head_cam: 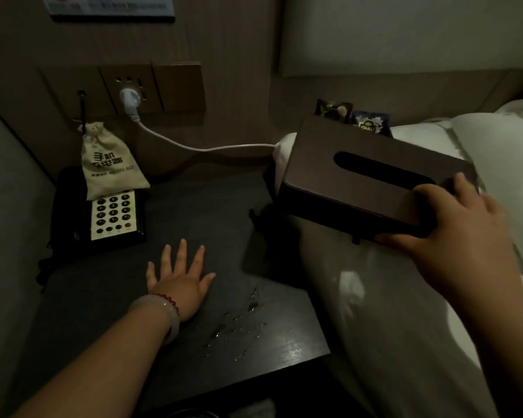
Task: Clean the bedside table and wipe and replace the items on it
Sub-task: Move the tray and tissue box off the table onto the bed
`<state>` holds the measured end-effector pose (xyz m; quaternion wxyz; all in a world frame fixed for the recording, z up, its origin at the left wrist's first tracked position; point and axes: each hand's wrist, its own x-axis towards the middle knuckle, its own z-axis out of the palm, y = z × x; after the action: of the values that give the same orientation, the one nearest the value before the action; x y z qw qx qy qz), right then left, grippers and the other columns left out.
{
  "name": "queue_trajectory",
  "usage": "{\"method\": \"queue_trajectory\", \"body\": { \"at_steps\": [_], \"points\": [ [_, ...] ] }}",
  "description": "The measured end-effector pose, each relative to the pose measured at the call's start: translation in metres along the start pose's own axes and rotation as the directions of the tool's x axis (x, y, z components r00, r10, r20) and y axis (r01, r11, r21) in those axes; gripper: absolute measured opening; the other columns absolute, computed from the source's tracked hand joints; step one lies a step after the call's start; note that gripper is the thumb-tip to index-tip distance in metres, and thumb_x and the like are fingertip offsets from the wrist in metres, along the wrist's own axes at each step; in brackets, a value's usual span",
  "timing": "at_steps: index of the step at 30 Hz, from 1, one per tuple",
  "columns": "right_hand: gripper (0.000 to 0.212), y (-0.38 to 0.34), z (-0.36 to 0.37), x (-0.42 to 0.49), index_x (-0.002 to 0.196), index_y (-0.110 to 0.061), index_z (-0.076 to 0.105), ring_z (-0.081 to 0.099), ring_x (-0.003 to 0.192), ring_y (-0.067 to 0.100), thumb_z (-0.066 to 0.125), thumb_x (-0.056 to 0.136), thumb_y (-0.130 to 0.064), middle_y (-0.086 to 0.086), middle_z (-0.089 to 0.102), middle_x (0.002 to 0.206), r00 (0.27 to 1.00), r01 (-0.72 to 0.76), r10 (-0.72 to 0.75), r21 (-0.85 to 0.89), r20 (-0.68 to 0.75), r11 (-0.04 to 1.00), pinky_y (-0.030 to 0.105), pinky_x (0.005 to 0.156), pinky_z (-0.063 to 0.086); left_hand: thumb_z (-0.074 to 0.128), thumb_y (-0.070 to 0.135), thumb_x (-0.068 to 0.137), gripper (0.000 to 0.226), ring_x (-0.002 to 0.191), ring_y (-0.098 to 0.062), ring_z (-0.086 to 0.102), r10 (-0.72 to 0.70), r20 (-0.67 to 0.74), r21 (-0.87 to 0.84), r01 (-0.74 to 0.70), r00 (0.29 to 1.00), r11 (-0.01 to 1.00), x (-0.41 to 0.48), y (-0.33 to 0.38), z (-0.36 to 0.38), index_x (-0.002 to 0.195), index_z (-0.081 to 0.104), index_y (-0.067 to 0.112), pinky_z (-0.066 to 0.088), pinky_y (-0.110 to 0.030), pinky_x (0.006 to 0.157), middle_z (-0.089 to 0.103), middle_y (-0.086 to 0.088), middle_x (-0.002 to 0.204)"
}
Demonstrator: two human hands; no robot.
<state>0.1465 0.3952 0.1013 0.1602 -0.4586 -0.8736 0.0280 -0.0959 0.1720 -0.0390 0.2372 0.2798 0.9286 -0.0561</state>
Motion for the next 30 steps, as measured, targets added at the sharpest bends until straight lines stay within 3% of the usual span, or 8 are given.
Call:
{"method": "queue_trajectory", "body": {
  "at_steps": [6,10,12,15,18,24,30],
  "points": [
    [0.081,0.011,0.007,0.012,0.140,-0.035,0.037,0.015,0.138,0.040,0.070,0.070,-0.060,0.007,0.018,0.156,0.988,-0.016,0.028,-0.080,0.153,0.997,0.053,0.108,0.024,0.014,0.056,0.098,0.061,0.142,-0.027,-0.024,-0.010,0.006,0.005,0.010,1.000,1.000,-0.002,0.001,0.000,0.147,-0.017,0.037,-0.005,-0.054,0.115,-0.028,0.000,0.155],
    [0.079,0.007,0.012,0.021,0.143,-0.043,0.026,-0.001,0.143,0.035,0.066,0.076,-0.057,0.001,0.006,0.159,0.983,0.036,-0.021,-0.080,0.180,0.996,0.061,0.112,0.006,0.014,0.056,0.098,0.061,0.142,-0.028,-0.024,-0.015,0.008,0.012,0.015,1.000,1.000,-0.003,0.002,0.000,0.147,-0.017,0.037,-0.005,-0.054,0.115,-0.028,0.000,0.155],
    [0.083,0.003,0.013,0.024,0.144,-0.051,0.011,-0.013,0.144,0.032,0.058,0.077,-0.065,0.000,-0.006,0.159,0.974,0.044,-0.015,-0.123,0.227,0.991,0.067,0.108,-0.005,0.014,0.056,0.097,0.061,0.142,-0.027,-0.023,-0.020,0.009,0.011,0.020,1.000,1.000,-0.002,0.002,0.000,0.147,-0.016,0.037,-0.005,-0.054,0.115,-0.027,0.000,0.155],
    [0.092,-0.005,0.013,0.026,0.142,-0.055,-0.004,-0.025,0.141,0.032,0.036,0.066,-0.088,-0.001,-0.018,0.158,0.968,0.040,0.013,-0.207,0.250,0.977,0.070,0.102,-0.009,0.015,0.057,0.097,0.062,0.143,-0.027,-0.023,-0.022,0.011,0.007,0.022,1.000,1.000,-0.002,0.002,0.000,0.147,-0.016,0.037,-0.005,-0.054,0.115,-0.027,0.001,0.155],
    [0.098,-0.009,0.014,0.029,0.142,-0.056,-0.004,-0.025,0.141,0.031,0.022,0.056,-0.095,-0.001,-0.017,0.158,0.968,0.024,0.031,-0.212,0.251,0.977,0.071,0.102,-0.010,0.014,0.057,0.097,0.062,0.142,-0.027,-0.024,-0.020,0.000,0.005,0.020,1.000,1.000,-0.002,0.001,0.002,0.147,-0.016,0.037,-0.005,-0.054,0.115,-0.027,0.001,0.155],
    [0.100,-0.006,0.016,0.031,0.143,-0.055,-0.002,-0.015,0.144,0.029,0.015,0.053,-0.095,-0.001,-0.006,0.160,0.973,0.080,-0.028,-0.223,0.229,0.972,0.069,0.106,-0.006,0.016,0.057,0.097,0.062,0.142,-0.028,-0.024,-0.007,0.006,-0.005,0.007,1.000,1.000,-0.002,-0.001,0.001,0.147,-0.015,0.037,-0.005,-0.055,0.114,-0.027,0.000,0.155],
    [0.095,-0.014,0.012,0.027,0.145,-0.051,0.000,-0.010,0.145,0.029,0.025,0.062,-0.092,0.001,-0.002,0.160,0.972,0.084,-0.029,-0.234,0.231,0.969,0.069,0.105,-0.010,0.015,0.057,0.098,0.062,0.142,-0.028,-0.024,-0.009,-0.005,-0.001,0.009,1.000,1.000,-0.004,-0.001,0.000,0.148,-0.015,0.036,-0.006,-0.055,0.114,-0.027,0.000,0.155]
  ]
}}
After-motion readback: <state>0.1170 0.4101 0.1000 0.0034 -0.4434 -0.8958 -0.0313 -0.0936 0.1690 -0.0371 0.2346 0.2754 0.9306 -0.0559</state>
